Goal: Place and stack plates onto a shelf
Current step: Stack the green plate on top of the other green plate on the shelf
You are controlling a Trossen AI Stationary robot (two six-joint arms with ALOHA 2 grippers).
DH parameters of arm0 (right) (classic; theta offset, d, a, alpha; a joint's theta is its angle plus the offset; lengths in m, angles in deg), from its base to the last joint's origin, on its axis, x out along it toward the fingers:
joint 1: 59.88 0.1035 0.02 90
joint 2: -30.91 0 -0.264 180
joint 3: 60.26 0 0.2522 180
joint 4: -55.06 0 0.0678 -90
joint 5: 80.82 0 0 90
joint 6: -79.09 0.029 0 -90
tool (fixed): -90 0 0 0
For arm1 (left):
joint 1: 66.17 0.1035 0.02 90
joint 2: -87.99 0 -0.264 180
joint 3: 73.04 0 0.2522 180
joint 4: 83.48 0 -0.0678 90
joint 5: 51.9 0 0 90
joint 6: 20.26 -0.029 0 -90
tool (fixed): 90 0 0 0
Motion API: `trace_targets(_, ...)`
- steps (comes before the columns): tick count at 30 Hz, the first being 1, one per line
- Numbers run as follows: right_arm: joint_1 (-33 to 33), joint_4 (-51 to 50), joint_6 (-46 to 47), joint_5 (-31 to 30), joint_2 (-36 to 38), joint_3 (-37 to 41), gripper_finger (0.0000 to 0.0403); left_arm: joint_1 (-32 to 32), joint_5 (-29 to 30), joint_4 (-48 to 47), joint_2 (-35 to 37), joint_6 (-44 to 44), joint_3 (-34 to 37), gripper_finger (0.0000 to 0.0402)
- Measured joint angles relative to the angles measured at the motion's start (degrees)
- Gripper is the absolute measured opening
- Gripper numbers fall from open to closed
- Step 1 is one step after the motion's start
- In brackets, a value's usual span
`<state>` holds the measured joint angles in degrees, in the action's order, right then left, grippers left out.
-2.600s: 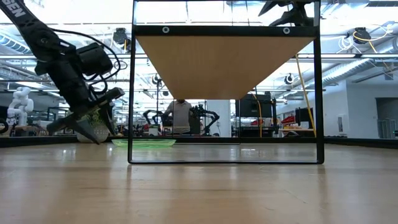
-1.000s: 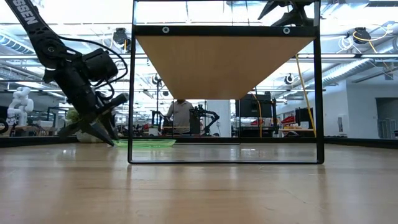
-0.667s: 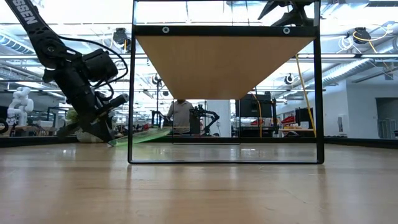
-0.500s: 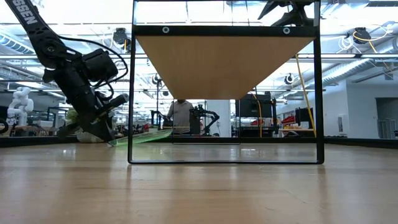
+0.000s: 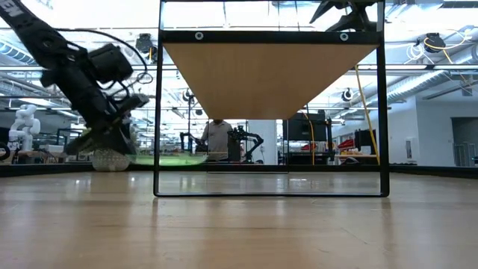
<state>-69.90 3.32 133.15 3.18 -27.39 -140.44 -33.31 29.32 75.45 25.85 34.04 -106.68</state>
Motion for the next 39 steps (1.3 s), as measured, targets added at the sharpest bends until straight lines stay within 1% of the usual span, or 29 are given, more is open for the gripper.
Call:
trace_targets(6,0.0,0.0,0.85,0.02,0.0,0.0,0.0153,-0.09,0.27,-5.94,11.75,2.12,0.0,0.0003)
trace_targets(11,0.0,-0.11,3.19,0.16,0.0,0.0,0.0152,-0.85,0.38,-9.74,22.22,6.01,-0.04,0.0003)
trace_targets(14,0.01,-0.07,3.71,0.24,0.0,0.0,0.0147,-1.65,1.88,-12.23,28.22,8.92,-0.04,0.0003)
trace_targets(17,0.45,-0.07,3.51,0.24,0.0,0.0,0.0128,-2.35,2.87,-13.63,33.08,11.12,-0.04,0.0003)
trace_targets(21,1.63,-0.04,1.18,0.24,0.0,0.0,0.0087,-3.31,2.89,-15.91,37.91,12.94,-0.06,0.0003)
trace_targets(26,3.45,-0.04,0.55,0.24,0.0,0.0,0.0028,-4.91,2.82,-20.59,42.16,13.79,-0.07,0.0003)
trace_targets(28,4.15,-0.04,0.37,0.24,0.0,0.0,0.0009,-5.83,2.61,-20.68,43.52,14.49,-0.09,0.0003)
trace_targets(30,4.92,-0.03,0.29,0.17,0.0,0.0,0.0004,-6.81,2.36,-19.94,44.53,15.58,-0.26,0.0003)
trace_targets(33,5.98,-0.03,-0.39,0.15,0.0,0.0,0.0006,-8.07,2.34,-20.03,44.79,15.94,-2.12,0.0003)
trace_targets(39,8.68,-0.02,-8.19,0.24,0.02,0.0,0.0001,-9.79,2.34,-20.41,43.3,14.59,-7.45,0.0003)
